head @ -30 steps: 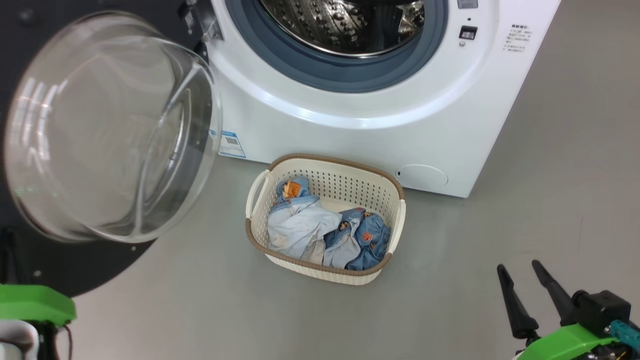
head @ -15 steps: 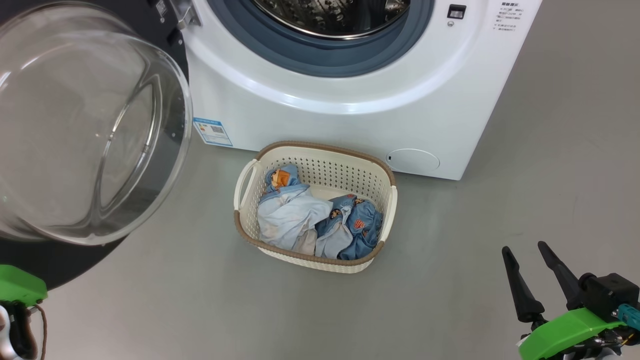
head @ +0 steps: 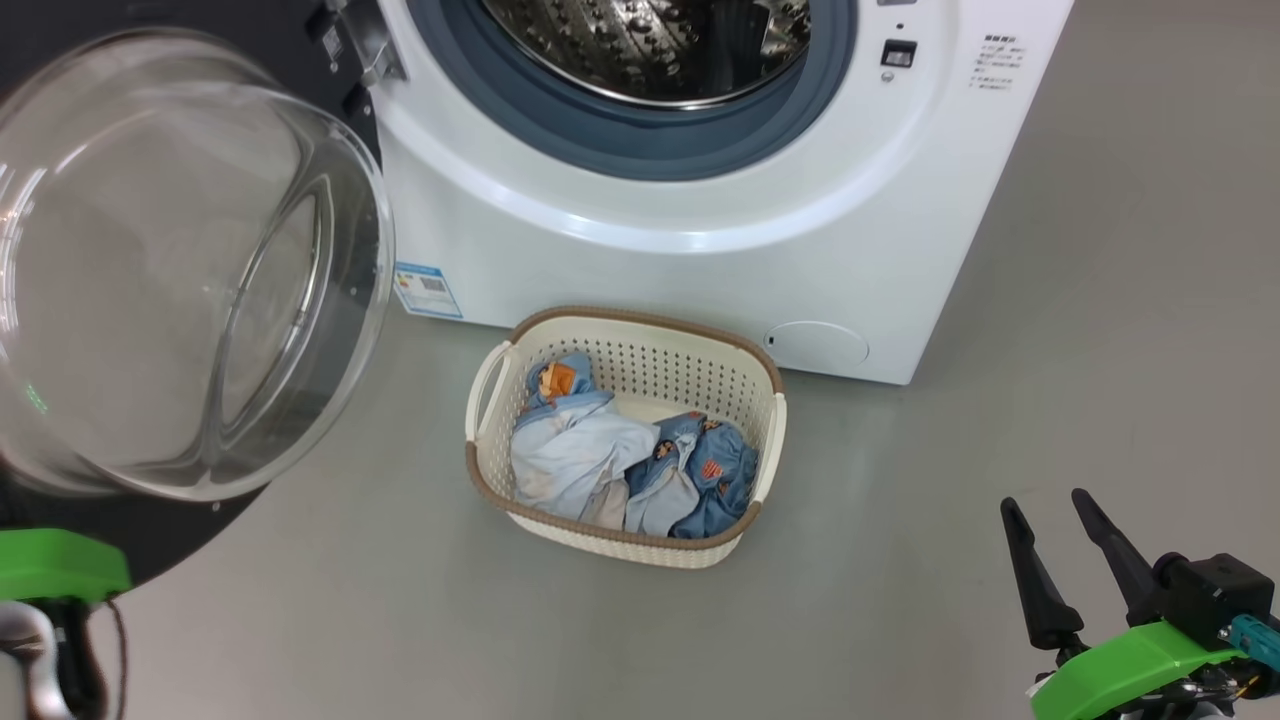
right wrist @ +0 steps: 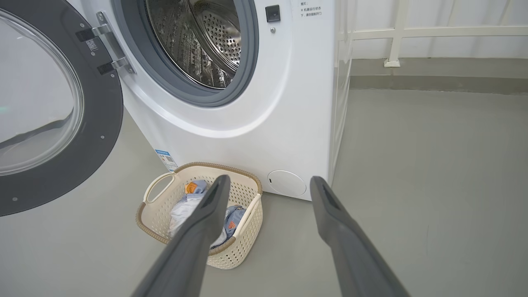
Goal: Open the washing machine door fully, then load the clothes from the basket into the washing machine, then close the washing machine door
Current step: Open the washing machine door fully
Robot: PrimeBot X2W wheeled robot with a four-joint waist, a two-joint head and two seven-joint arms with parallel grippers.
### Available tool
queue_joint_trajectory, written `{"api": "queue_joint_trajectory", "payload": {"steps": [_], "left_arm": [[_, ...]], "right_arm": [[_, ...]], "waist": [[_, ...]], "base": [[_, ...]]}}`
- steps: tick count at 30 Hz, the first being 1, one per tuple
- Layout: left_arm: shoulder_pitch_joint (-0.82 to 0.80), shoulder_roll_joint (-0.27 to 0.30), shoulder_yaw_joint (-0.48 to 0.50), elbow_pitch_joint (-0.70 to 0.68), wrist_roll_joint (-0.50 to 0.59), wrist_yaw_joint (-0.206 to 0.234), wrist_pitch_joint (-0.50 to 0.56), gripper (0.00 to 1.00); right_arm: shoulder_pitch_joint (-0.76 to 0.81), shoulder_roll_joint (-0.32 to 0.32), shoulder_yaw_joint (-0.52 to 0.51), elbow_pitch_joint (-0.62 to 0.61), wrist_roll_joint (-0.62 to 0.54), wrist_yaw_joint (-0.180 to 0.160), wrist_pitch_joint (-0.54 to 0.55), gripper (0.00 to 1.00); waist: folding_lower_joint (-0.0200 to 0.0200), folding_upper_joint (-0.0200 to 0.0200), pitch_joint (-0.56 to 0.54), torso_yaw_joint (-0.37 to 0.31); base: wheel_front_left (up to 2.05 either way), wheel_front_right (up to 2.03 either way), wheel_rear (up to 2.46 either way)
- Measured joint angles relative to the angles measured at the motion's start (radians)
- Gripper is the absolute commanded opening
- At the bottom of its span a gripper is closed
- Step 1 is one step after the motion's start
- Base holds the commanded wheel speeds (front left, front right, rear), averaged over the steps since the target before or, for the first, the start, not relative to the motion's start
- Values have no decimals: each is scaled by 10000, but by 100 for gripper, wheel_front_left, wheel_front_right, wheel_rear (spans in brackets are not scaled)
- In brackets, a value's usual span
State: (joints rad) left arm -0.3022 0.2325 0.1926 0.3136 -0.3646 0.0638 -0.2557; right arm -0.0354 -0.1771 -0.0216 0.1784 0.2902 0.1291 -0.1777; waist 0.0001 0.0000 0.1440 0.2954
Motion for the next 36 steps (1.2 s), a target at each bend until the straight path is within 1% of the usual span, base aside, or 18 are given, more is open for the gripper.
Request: {"api": "queue_joint_trajectory", "payload": {"steps": [8, 10, 14, 20, 26, 32, 33, 34, 36], "left_arm": [[467, -445, -320, -1684, 489, -426, -8, 0], [569, -516, -468, -1992, 593, -439, -10, 0], [751, -621, -725, -2403, 623, -633, -10, 0], [1240, -909, -1143, -2748, 826, -851, -8, 0], [1994, -1187, -1336, -2809, 882, -861, -8, 0], [2727, -1329, -1377, -2888, 963, -859, -8, 0], [2855, -1373, -1379, -2892, 965, -859, -8, 40], [2975, -1406, -1394, -2901, 965, -859, -8, 100], [3227, -1482, -1417, -2930, 966, -857, -8, 100]], "right_arm": [[58, 153, -42, -8, 0, 0, -61, 100], [150, 178, -65, -59, 0, 0, -90, 100], [171, 217, -111, -238, -12, 0, -92, 100], [294, 372, -199, -523, -98, 0, -92, 100], [390, 525, -228, -961, -134, 0, -105, 100], [526, 594, -111, -1139, -138, 0, -104, 100], [602, 596, -81, -1145, -138, 0, -104, 100], [651, 604, -59, -1147, -138, 0, -104, 100], [743, 621, -27, -1191, -138, 0, -102, 100]], "waist": [[-1, 0, -301, -300], [0, 0, -356, -420], [-1, 0, -430, -703], [-1, 0, -564, -1197], [-1, 0, -652, -1832], [-1, 0, -752, -2503], [-1, 1, -772, -2610], [0, 0, -793, -2710], [-1, 1, -841, -2898]], "base": [[0, 0, 0], [0, 0, 0], [0, 0, 0], [0, 0, 0], [0, 0, 0], [0, 0, 0], [0, 0, 0], [0, 0, 0], [0, 0, 0]]}}
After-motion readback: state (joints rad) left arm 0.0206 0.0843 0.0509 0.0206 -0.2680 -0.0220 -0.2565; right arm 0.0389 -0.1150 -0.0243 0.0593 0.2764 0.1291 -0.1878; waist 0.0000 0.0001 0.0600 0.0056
